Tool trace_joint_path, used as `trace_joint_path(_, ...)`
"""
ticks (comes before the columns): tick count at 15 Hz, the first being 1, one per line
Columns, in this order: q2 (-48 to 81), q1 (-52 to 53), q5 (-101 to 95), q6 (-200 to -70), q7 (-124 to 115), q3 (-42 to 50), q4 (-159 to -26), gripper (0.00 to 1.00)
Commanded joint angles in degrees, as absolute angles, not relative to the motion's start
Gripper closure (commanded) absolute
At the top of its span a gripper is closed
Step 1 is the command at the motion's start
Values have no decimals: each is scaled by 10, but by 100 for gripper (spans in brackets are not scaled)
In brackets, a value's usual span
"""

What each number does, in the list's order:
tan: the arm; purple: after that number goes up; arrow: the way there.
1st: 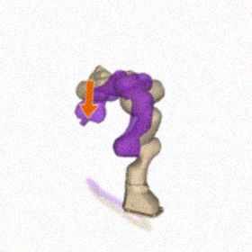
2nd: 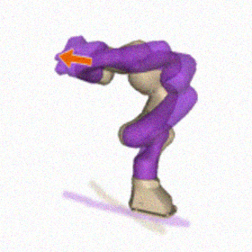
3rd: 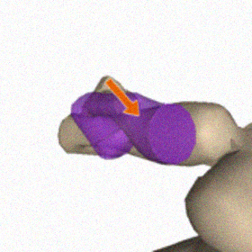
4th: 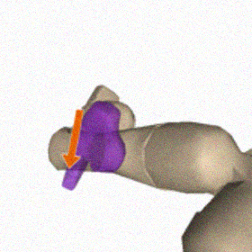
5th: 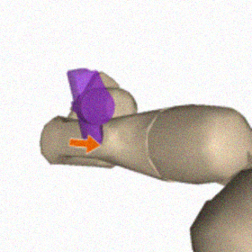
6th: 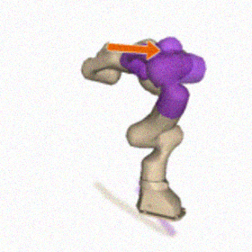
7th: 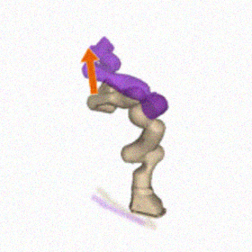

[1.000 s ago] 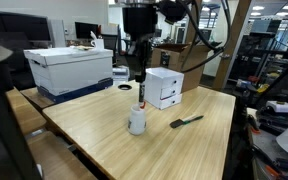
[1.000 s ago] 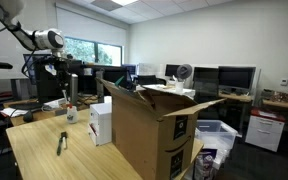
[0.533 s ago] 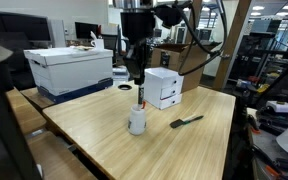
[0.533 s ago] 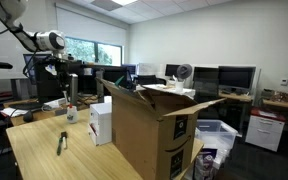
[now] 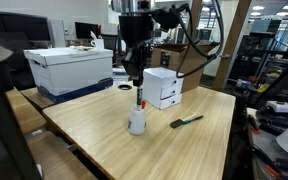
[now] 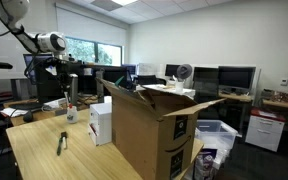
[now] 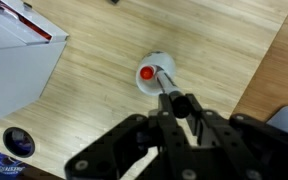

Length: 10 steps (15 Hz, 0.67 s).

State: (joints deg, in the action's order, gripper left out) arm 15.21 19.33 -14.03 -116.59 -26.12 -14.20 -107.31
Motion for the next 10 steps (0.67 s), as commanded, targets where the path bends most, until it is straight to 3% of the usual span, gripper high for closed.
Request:
trace_joint_path(1, 157, 205, -160, -1172, -245, -132, -1067, 91)
trace_joint_path(10, 163, 205, -164, -1181, -243, -128, -1066, 91)
